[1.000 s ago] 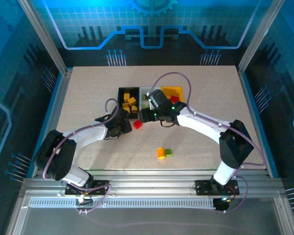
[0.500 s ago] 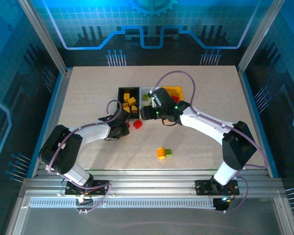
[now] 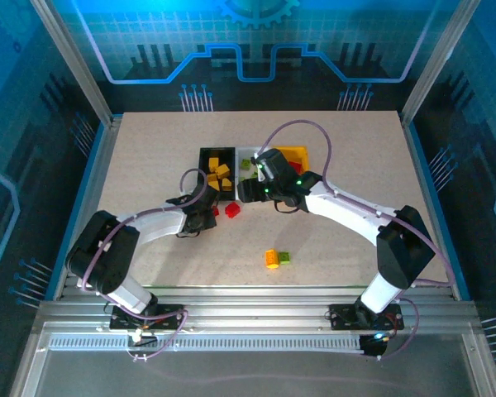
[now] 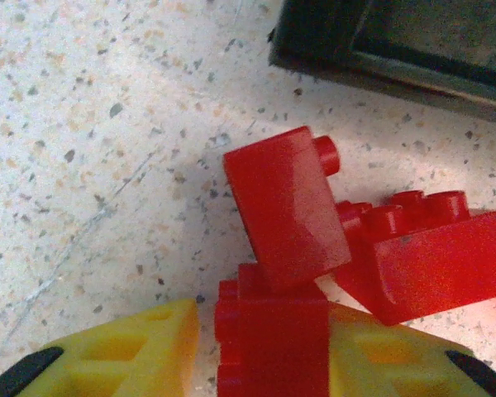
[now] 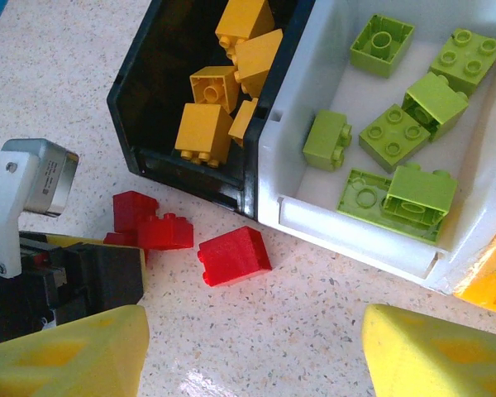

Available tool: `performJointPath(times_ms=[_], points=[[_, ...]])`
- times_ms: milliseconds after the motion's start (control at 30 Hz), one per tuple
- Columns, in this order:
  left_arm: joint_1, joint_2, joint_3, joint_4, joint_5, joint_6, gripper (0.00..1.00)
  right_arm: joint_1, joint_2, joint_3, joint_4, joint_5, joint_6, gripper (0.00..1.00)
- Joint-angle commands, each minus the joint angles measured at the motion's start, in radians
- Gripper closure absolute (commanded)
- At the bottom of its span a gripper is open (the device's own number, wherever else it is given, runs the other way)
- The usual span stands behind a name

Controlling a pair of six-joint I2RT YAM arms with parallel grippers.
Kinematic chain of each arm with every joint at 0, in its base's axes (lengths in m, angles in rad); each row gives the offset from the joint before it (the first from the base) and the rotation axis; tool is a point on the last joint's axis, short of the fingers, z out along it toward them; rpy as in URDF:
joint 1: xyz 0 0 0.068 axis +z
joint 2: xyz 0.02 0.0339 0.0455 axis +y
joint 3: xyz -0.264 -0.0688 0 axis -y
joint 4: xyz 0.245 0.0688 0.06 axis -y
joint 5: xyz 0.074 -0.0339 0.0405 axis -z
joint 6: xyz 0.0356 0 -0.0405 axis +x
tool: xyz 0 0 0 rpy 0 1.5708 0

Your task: Sort the legos into containers by color

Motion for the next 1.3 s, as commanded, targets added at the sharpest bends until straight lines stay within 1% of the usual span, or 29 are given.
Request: performJointPath(times_ms=[0,167,267,333,400,500,600,667,767,867,967,1100,1200,1267], points=[[0.008,0.024,0.011,0.044,-0.031,0.035,0.65,-0.013,-0.033,-0.015,0.010,0.017,0.013,0.30],[0.006,0.004,0.004,0.032,-0.028,0.038,0.80,-0.013,-0.042,-0.022,0.013,0.023,0.015,0.30],[-0.010,-0.060,-0.017,-0.014,-0.014,0.018,0.84,-0.015,-0.055,-0.027,0.012,0.028,0.017,0.30],[-0.048,-0.121,-0.025,-0.062,-0.007,0.001,0.85,-0.019,-0.072,-0.039,0.011,0.036,0.020,0.30],[-0.111,-0.178,-0.006,-0.122,0.002,-0.013,0.86,-0.027,-0.097,-0.061,0.003,0.059,0.027,0.31],[-0.223,-0.183,0.076,-0.180,0.000,-0.020,0.86,-0.062,-0.146,-0.115,-0.010,0.086,0.053,0.31],[-0.287,-0.098,0.208,-0.193,0.019,-0.015,0.87,-0.116,-0.215,-0.187,-0.022,0.105,0.084,0.31],[-0.300,-0.030,0.290,-0.156,0.053,-0.007,0.87,-0.150,-0.269,-0.229,-0.043,0.130,0.095,0.31],[-0.303,0.097,0.455,-0.110,0.120,0.011,0.87,-0.193,-0.359,-0.292,-0.077,0.158,0.101,0.31],[-0.308,0.248,0.660,-0.120,0.151,0.046,0.87,-0.222,-0.446,-0.339,-0.108,0.177,0.103,0.30],[-0.301,0.403,0.864,-0.169,0.159,0.072,0.87,-0.242,-0.506,-0.368,-0.132,0.175,0.100,0.30],[-0.293,0.563,1.108,-0.231,0.140,0.104,0.87,-0.251,-0.543,-0.384,-0.156,0.168,0.089,0.30],[-0.284,0.667,1.257,-0.285,0.126,0.109,0.84,-0.257,-0.560,-0.411,-0.161,0.160,0.093,0.30],[-0.274,0.718,1.332,-0.323,0.132,0.099,0.76,-0.260,-0.572,-0.417,-0.163,0.153,0.093,0.29]])
